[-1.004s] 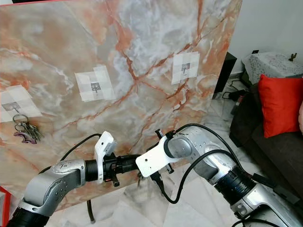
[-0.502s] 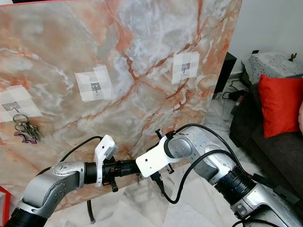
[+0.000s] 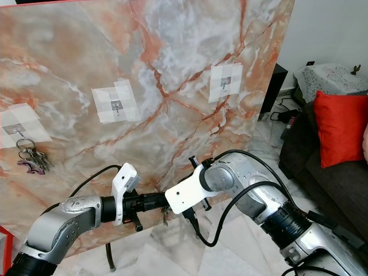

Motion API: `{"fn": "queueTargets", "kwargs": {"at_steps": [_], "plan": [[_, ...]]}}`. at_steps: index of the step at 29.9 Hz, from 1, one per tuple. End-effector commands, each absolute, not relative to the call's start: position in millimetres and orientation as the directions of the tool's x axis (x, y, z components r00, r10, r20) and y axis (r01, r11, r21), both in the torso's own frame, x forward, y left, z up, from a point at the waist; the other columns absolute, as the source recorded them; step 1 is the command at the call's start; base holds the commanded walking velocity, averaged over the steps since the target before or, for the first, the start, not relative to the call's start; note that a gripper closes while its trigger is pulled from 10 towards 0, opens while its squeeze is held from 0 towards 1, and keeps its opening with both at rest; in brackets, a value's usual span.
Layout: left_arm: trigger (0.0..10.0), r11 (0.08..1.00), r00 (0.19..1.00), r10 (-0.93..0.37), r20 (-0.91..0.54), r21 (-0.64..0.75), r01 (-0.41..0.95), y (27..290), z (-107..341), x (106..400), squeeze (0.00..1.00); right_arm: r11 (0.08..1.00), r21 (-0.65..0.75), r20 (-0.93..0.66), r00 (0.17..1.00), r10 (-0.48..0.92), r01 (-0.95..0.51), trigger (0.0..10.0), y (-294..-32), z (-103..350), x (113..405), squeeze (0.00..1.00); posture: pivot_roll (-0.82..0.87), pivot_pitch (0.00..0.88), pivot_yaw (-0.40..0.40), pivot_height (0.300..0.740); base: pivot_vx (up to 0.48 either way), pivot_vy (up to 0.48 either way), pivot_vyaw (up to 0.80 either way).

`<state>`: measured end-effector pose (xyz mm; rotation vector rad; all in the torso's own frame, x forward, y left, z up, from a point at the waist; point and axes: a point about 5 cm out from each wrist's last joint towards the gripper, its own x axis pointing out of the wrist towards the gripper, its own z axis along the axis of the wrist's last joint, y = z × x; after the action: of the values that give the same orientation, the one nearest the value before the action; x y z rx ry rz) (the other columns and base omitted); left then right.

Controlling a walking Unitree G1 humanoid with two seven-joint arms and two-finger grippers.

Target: Hang keys on a hook

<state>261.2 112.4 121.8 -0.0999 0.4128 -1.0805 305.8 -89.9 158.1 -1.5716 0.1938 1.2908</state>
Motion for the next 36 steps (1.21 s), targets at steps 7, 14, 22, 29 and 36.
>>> {"fn": "queueTargets", "kwargs": {"at_steps": [7,14,22,29,36], "plan": [[0.0,0.439,0.399,-0.895,-0.199,-0.244,0.865,107.5,134.9,264.7,0.00,-0.444,-0.606,-0.781,0.391,0.486,-0.660,10.0,-84.9,161.4,302.7,0.00,0.11,0.037,-0.042,0.740,0.000,0.000,0.00],[0.0,0.409,0.375,-0.911,-0.173,-0.256,0.876,106.5,137.9,261.9,0.00,-0.440,-0.610,-0.777,0.389,0.495,-0.659,10.0,-84.6,162.2,302.5,0.00,0.11,0.037,-0.041,0.740,0.000,0.000,0.00],[0.0,0.400,0.365,-0.915,-0.174,-0.251,0.882,105.3,137.4,260.5,0.00,-0.439,-0.610,-0.776,0.386,0.499,-0.660,10.0,-84.4,163.0,302.7,0.00,0.11,0.037,-0.042,0.740,0.000,0.000,0.00],[4.0,0.399,0.364,-0.914,-0.179,-0.236,0.886,104.4,136.2,260.3,0.00,-0.440,-0.610,-0.774,0.379,0.507,-0.659,10.0,-83.5,162.8,302.0,0.00,0.11,0.038,-0.042,0.740,0.000,0.000,0.00],[10.0,0.387,0.350,-0.918,-0.189,-0.228,0.893,103.5,134.6,258.6,0.00,-0.450,-0.599,-0.779,0.352,0.519,-0.662,10.0,-81.3,162.1,298.5,0.00,0.11,0.040,-0.042,0.740,0.000,0.000,0.00]]}}
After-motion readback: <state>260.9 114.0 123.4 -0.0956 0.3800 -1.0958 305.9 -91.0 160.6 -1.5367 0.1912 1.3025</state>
